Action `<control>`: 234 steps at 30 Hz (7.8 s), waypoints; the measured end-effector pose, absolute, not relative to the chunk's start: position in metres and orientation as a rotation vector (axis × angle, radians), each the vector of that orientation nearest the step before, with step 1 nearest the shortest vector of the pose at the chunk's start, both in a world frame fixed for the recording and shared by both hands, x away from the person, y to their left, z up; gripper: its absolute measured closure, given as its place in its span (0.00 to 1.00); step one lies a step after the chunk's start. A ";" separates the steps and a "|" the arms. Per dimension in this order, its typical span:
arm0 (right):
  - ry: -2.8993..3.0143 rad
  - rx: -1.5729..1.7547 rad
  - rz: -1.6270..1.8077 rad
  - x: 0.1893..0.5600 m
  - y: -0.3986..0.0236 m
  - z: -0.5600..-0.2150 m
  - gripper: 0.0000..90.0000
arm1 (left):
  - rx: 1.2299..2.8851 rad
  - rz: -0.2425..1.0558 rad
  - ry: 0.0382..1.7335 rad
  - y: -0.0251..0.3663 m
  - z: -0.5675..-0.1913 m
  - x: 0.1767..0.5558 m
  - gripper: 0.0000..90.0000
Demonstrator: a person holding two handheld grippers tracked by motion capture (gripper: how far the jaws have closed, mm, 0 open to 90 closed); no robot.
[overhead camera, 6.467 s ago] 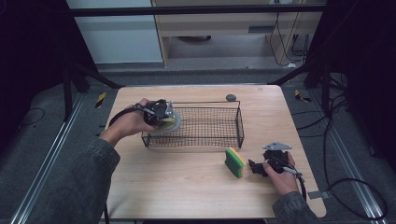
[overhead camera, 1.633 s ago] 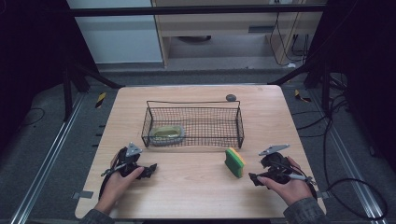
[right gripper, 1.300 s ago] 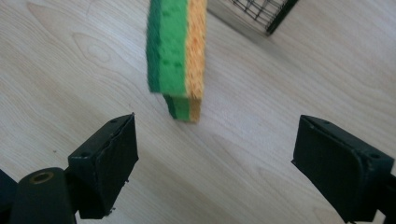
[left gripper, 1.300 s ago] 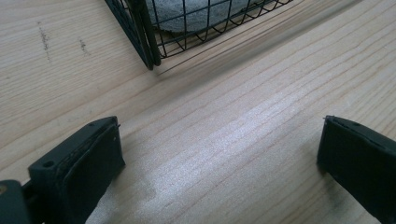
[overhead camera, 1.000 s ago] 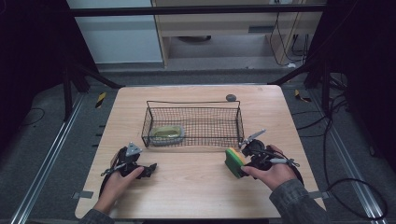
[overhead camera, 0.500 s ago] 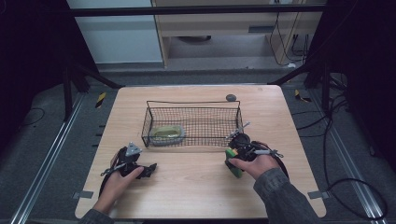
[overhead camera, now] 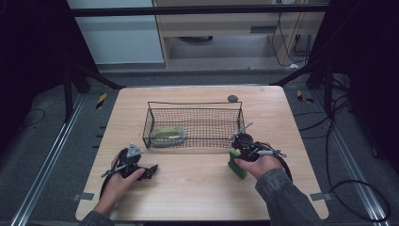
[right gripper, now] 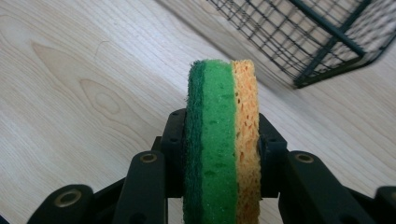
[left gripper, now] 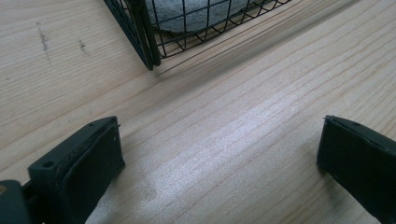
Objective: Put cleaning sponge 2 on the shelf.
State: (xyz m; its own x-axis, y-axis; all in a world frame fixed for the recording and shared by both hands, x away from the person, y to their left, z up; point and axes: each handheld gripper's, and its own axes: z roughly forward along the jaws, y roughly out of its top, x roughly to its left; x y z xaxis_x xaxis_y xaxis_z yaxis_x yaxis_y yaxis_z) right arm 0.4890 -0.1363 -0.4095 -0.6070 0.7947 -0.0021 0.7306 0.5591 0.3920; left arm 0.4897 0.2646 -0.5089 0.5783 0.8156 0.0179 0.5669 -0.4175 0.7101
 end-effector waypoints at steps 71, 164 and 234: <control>2.282 1.144 0.714 0.609 -0.169 -0.288 0.72 | 2.146 0.482 1.080 0.266 -0.508 0.490 0.00; 2.449 1.167 0.715 0.639 -0.149 -0.399 0.72 | 2.145 0.480 1.071 0.266 -0.509 0.493 0.00; 2.507 1.114 0.735 0.607 -0.115 -0.398 0.61 | 2.140 0.480 1.077 0.265 -0.509 0.494 0.00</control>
